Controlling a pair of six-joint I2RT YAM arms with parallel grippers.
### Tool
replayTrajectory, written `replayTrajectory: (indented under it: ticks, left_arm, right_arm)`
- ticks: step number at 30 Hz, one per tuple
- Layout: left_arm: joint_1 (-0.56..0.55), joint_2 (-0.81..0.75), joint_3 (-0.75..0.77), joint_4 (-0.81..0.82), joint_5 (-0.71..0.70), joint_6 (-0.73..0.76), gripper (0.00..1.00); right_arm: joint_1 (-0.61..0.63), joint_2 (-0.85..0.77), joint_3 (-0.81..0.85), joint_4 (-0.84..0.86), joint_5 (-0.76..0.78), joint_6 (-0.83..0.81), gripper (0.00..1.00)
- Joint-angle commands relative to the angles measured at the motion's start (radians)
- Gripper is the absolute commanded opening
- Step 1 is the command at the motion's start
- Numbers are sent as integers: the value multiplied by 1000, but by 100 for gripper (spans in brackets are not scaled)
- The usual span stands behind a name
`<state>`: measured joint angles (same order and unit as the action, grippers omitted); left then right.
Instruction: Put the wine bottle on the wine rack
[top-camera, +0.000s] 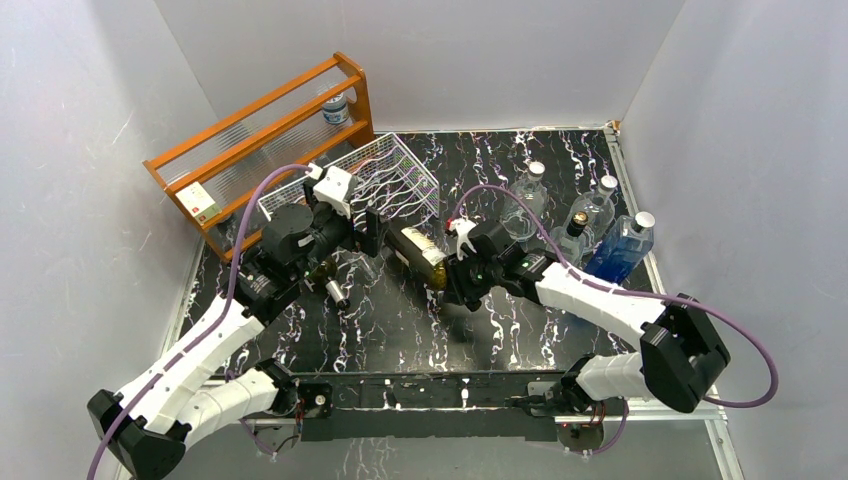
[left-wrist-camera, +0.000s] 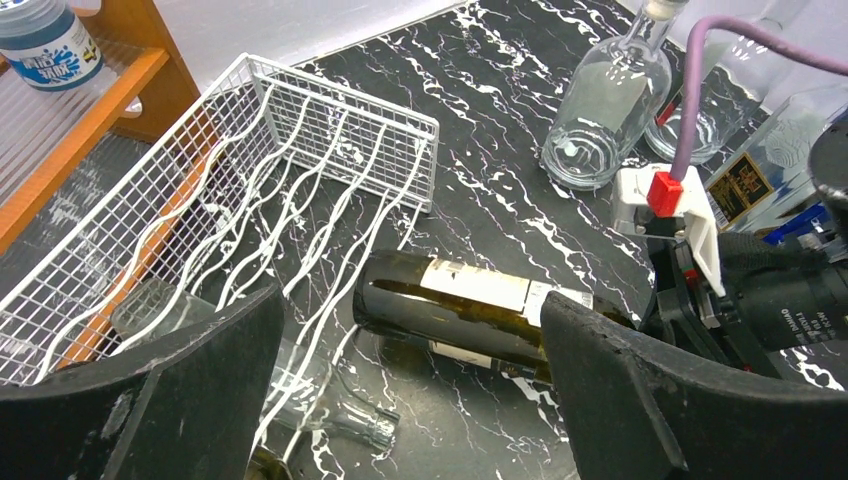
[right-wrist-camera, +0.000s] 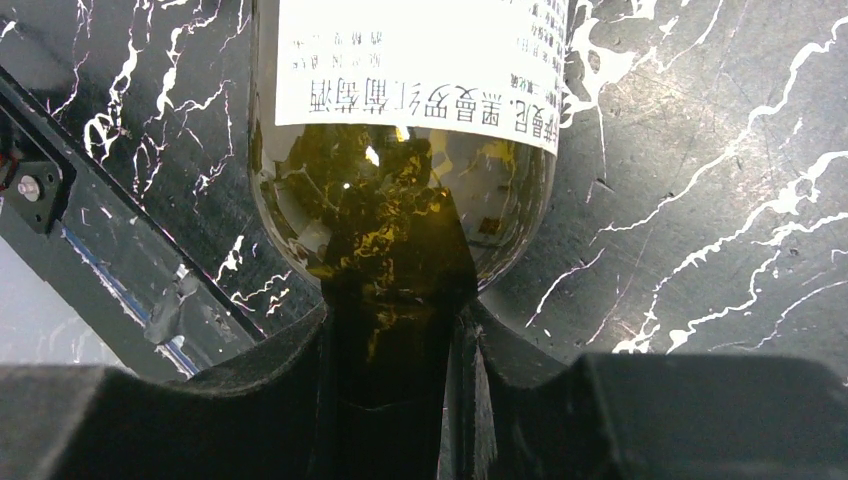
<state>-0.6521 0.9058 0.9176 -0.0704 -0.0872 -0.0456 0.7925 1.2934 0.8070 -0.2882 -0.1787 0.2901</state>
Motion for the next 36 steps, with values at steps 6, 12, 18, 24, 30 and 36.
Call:
replayTrajectory:
  ticks: [6,12,18,24,30,36]
  left_arm:
    - [-1,24,66,-10,-3,-16,98]
    - [-1,36,90,-32,-17,-20,98]
    - [-1,47,94,-33,-18,-24,98]
    - [-1,70,111,-46,-17,-24,98]
    - [-1,62,114,-50,-20,-27,98]
    - [-1,48,114,-60,-21,-32,98]
  right_arm:
    - [1,11,15,269,-53,-11,0]
    - [1,92,48,368,-62,8,0]
    - [3,177,93,489,-49,41,0]
    - [4,278,139,635,-39,121,0]
    - [6,406,216,740,-18,216,0]
    - [12,528,294,792,22,254,0]
